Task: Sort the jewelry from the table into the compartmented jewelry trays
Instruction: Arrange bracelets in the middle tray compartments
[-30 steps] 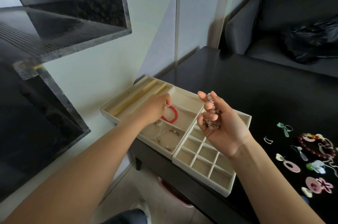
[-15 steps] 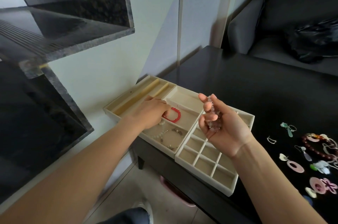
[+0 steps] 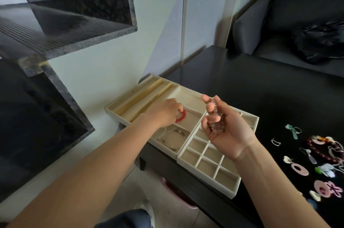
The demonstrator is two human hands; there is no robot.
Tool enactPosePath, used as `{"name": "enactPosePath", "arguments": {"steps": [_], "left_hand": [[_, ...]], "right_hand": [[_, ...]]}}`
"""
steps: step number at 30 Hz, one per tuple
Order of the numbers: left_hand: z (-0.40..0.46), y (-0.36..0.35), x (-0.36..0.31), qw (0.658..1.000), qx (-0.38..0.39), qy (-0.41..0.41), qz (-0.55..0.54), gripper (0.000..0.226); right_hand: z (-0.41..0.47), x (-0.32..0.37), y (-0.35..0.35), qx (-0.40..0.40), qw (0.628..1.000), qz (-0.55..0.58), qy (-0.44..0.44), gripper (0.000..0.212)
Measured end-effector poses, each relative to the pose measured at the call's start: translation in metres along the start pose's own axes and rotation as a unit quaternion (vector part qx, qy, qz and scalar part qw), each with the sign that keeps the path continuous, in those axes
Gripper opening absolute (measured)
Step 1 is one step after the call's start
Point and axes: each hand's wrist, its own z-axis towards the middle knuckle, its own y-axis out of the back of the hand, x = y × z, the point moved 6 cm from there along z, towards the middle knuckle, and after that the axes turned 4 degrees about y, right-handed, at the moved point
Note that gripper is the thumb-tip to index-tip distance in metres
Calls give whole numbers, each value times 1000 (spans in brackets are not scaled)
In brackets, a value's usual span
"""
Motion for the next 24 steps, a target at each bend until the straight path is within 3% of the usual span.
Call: {"name": "enactPosePath", "arguments": {"steps": [6,13,20,22,24], "left_hand": [[-2,4,1,999,-1,32,-6,27],[-3,9,-6,994,-73,61,46,28],[0,7,-8,994,-69,67,52,24],[-6,12,-7,993,-85,85,-14,19],[-19,20,-3,967,-135,111,-187,15]], "right_hand": [[0,0,0,2,1000,0,0,26],[0,0,1,-6,1000,-5,-4,26],[-1,2,1,-5,1000,-15,-2,26],[0,2,0,5,999,-35,2,27],[3,2,-1,13,995,-96,15,30]]}}
